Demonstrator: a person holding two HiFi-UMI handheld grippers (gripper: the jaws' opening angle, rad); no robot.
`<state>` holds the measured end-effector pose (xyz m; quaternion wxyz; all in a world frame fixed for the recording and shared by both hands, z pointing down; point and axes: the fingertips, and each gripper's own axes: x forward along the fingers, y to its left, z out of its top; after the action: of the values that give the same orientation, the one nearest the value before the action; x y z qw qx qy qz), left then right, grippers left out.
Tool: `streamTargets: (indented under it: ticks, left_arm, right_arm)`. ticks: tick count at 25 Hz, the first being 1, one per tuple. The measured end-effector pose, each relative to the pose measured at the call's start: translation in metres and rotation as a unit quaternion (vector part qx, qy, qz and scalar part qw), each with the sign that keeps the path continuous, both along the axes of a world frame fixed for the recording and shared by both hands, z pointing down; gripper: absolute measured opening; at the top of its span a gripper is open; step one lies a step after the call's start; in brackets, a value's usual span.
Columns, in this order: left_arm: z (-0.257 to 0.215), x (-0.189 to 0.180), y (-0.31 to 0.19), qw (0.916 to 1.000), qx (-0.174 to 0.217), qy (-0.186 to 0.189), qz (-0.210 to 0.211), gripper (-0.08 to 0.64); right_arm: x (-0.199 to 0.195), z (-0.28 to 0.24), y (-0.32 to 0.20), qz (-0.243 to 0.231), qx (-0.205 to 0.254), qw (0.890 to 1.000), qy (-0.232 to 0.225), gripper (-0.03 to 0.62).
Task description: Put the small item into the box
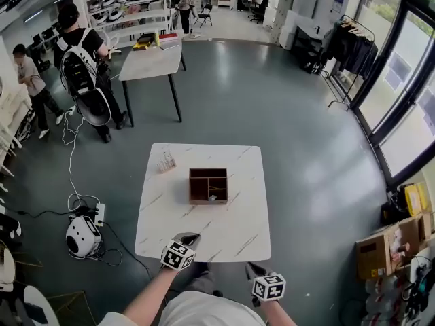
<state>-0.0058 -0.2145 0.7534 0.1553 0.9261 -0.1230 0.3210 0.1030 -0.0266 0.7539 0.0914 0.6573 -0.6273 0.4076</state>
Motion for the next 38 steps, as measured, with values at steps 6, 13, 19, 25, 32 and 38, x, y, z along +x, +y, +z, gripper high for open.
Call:
streamTargets:
  ticks: [6,13,19,25,32,38]
  left_arm:
    - [-0.015,-0.025,0.048,0.9998,0.000,0.015,-0.008,0.012]
    - [-0.047,-0.069,0.094,0.9976,-0.005,0.052,-0.045,0.012]
    - [-0.051,-0.103,0.128,0.9955,-0.034,0.065,-0.059,0.012]
    - [-0.059,-0.137,0.126,0.9937,-0.039,0.076,-0.073,0.012]
    - [-0.073,-0.171,0.108,0.9918,-0.039,0.090,-0.082,0.012]
    - [-0.076,-0.202,0.095,0.9907,-0.042,0.093,-0.090,0.012]
  right_arm:
    - [-0.011,-0.004,0.040,0.014,0.018,1.000,-0.005,0.028]
    - [-0.028,-0.013,0.081,0.027,0.038,0.999,-0.013,0.028]
    - [-0.037,-0.025,0.098,0.030,0.059,0.998,-0.006,0.028]
    - [-0.049,-0.039,0.088,0.026,0.071,0.997,0.005,0.028]
    - [-0.072,-0.062,0.060,0.007,0.095,0.995,0.026,0.027]
    - [-0.094,-0.076,0.037,-0.011,0.116,0.992,0.050,0.026]
